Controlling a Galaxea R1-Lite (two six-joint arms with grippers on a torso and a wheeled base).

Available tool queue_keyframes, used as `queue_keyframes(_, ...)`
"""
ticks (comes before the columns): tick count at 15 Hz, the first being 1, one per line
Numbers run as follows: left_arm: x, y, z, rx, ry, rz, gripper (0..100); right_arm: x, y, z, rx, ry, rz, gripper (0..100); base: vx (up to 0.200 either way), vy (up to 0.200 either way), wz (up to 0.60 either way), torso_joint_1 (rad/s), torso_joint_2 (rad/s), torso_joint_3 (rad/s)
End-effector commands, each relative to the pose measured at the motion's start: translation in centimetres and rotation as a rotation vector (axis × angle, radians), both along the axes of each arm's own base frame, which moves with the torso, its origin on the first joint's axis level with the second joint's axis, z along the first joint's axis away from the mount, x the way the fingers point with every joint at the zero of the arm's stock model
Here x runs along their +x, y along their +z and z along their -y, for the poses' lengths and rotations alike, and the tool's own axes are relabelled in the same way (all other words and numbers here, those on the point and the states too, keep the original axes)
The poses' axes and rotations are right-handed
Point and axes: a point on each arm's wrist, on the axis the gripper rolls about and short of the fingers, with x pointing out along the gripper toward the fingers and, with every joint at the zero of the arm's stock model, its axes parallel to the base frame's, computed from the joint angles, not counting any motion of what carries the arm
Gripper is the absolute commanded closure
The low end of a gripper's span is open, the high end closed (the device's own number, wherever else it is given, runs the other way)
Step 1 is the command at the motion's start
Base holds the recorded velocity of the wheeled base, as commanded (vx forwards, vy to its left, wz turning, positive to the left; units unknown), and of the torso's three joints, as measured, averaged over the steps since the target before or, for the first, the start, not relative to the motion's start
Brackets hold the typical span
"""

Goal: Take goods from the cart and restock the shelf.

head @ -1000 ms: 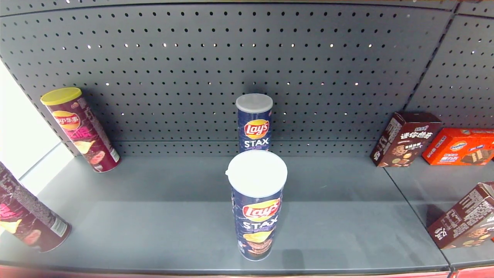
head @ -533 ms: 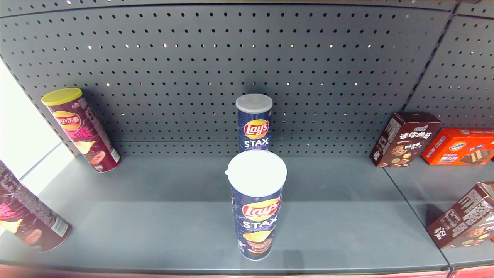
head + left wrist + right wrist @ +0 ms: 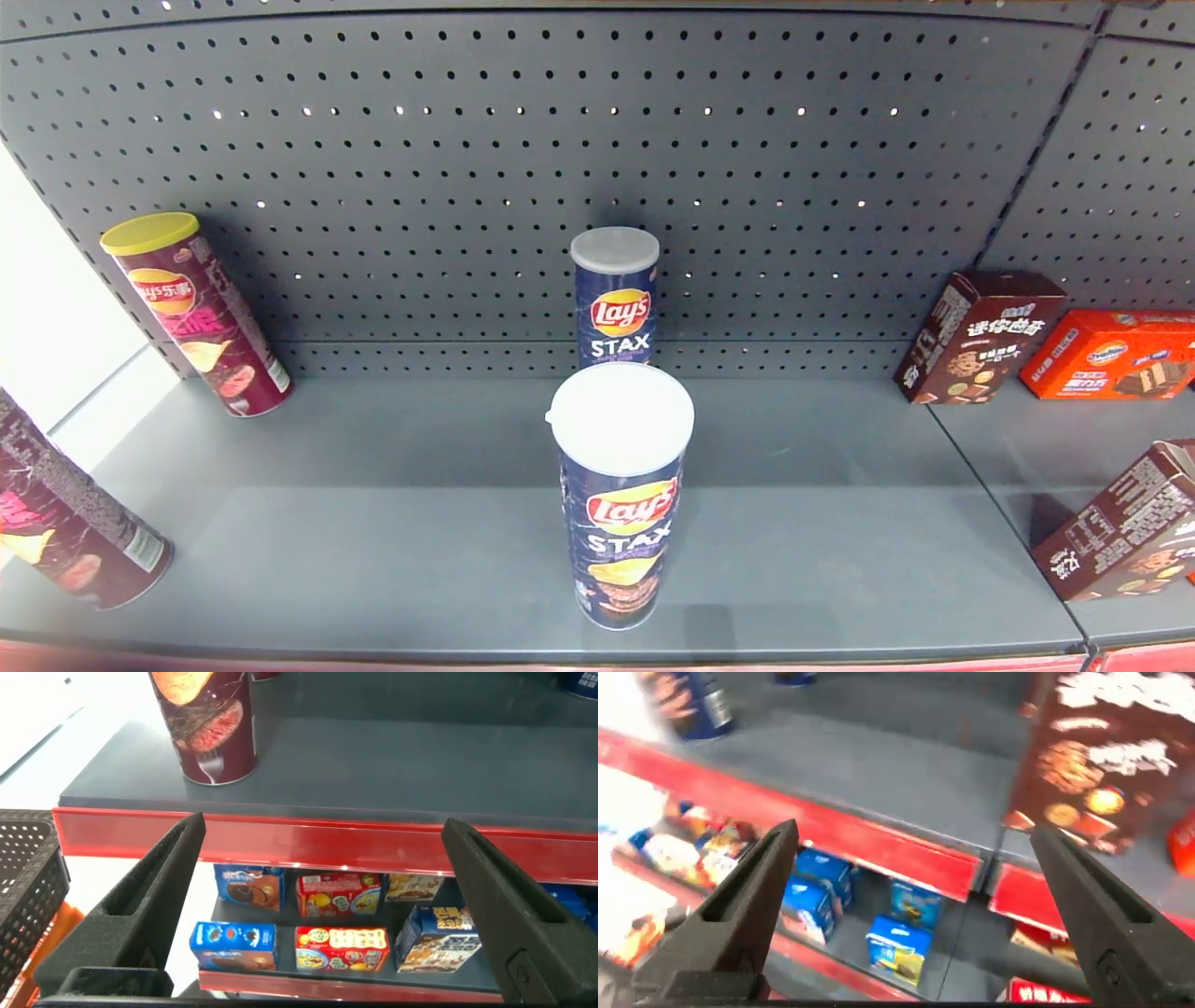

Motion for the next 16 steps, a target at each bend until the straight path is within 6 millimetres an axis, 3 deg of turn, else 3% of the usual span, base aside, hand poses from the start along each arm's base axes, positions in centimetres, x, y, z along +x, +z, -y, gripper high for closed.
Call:
queue_keyframes(1,0.0,0.0,0.0,0.0,0.001,0.001,0,0.1,-0.2,0.0,0.01,-0.031,-0.005,0,0.0,0.0,0.0,0.0,0.0,0.0)
queue_keyframes(3,0.0,0.0,0.0,0.001,-0.002,0.0,0,-0.1,-0.2,-0.4,-0.004,0.194,0.003,0,0.0,0.0,0.0,0.0,0.0,0.0)
queue_keyframes(6,0.0,0.0,0.0,0.001,0.001,0.0,0,0.0,-0.8,-0.4,-0.008,0.204,-0.062,0,0.0,0.0,0.0,0.0,0.0,0.0)
queue_keyframes(8,0.0,0.0,0.0,0.003,-0.001,0.0,0,-0.1,-0.8,-0.6,0.02,0.054,-0.068,0,0.0,0.0,0.0,0.0,0.0,0.0)
queue_keyframes(13,0.0,0.0,0.0,0.001,0.001,0.0,0,0.6,-0.6,-0.9,-0.002,-0.018,-0.159,0,0.0,0.0,0.0,0.0,0.0,0.0)
queue_keyframes(16,0.0,0.0,0.0,0.001,0.001,0.001,0,0.9,-0.5,-1.3,0.012,-0.262,-0.203,0,0.0,0.0,0.0,0.0,0.0,0.0)
